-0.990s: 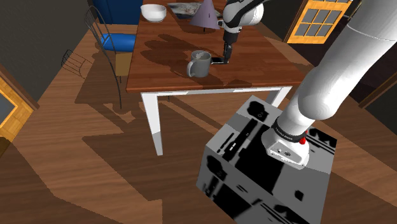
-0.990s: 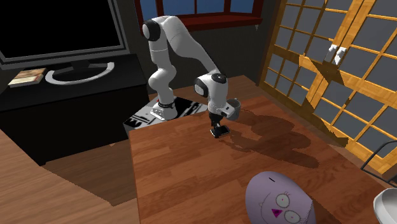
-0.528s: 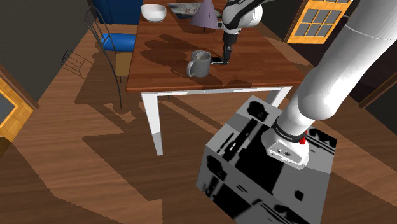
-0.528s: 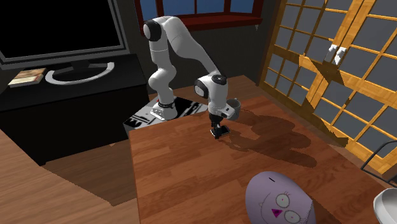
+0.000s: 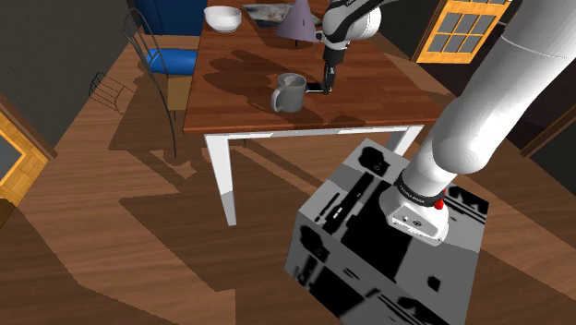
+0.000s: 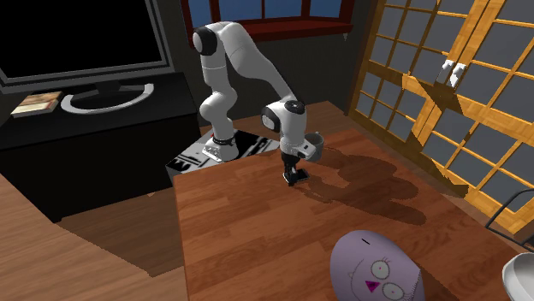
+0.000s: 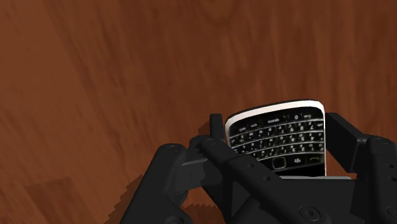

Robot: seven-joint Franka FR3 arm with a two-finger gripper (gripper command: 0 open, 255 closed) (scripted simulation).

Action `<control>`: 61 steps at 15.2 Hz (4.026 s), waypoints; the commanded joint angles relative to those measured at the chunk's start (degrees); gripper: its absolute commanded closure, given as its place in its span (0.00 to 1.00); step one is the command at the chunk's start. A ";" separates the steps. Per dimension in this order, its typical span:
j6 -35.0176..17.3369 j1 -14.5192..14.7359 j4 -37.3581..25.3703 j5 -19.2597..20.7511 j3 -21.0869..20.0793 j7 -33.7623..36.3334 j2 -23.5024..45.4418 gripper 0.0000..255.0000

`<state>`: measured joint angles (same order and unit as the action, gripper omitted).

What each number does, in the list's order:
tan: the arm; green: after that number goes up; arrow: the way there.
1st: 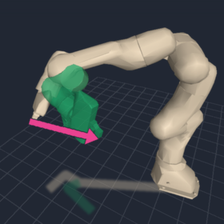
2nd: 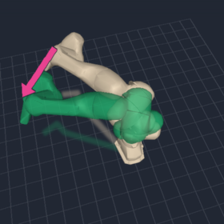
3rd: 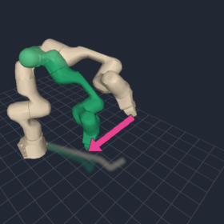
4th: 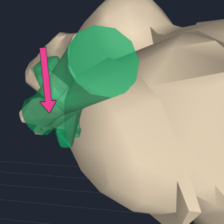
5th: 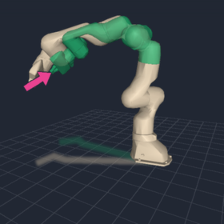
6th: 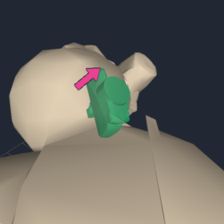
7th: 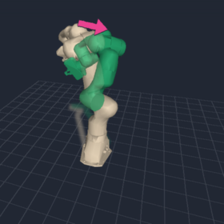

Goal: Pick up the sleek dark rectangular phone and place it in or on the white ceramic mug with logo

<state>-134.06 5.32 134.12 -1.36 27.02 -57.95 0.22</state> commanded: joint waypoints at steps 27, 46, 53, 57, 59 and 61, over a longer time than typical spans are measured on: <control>18.78 -0.02 -9.88 5.01 -1.22 4.04 -9.87 1.00; 25.79 5.53 -10.89 4.80 -11.21 19.31 -15.74 1.00; 24.36 8.25 -9.74 3.59 -15.41 25.75 -15.33 1.00; 21.24 8.22 -7.21 3.55 -15.27 25.65 -14.73 1.00; 19.67 8.21 -6.01 3.51 -15.20 25.59 -14.35 1.00; 18.10 8.20 -4.86 3.47 -15.12 25.52 -13.92 1.00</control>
<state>-115.08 13.55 128.68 2.12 11.80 -32.32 -13.95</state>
